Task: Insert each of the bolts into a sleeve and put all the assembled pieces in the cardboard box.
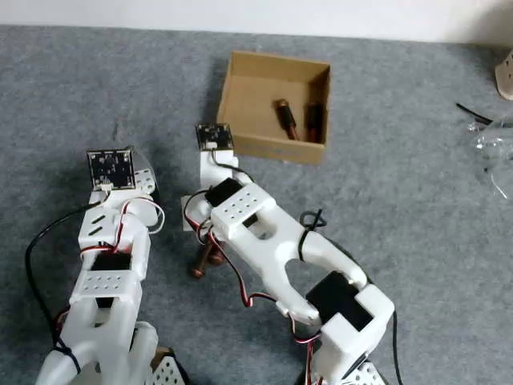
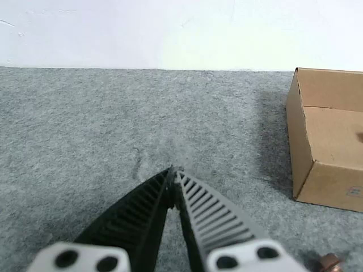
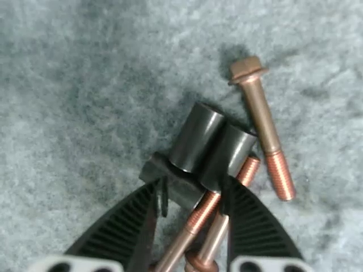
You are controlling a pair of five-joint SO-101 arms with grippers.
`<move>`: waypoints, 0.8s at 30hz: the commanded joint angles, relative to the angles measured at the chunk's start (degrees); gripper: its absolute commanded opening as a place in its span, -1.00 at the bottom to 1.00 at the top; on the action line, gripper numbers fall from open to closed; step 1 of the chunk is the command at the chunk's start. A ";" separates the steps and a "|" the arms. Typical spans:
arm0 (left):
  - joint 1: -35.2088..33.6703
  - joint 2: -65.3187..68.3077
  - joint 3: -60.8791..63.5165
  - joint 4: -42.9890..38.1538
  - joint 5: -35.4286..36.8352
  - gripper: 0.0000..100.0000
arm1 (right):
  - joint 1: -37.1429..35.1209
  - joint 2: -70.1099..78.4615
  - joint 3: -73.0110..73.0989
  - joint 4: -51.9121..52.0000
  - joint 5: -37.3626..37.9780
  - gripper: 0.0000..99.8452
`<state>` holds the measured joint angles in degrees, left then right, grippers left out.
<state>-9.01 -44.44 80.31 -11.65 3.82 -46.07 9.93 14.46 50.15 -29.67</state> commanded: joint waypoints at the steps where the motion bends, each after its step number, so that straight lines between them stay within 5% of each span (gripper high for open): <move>1: -0.40 0.04 -2.86 -0.70 0.35 -0.99 | 2.59 -0.40 -2.59 0.40 -0.35 -0.74; 24: -0.31 0.04 -2.86 -0.70 0.35 -0.99 | 3.03 5.93 -5.67 -0.48 -0.26 -0.74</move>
<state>-9.01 -44.44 80.31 -11.65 3.82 -41.85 16.00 11.47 49.80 -29.85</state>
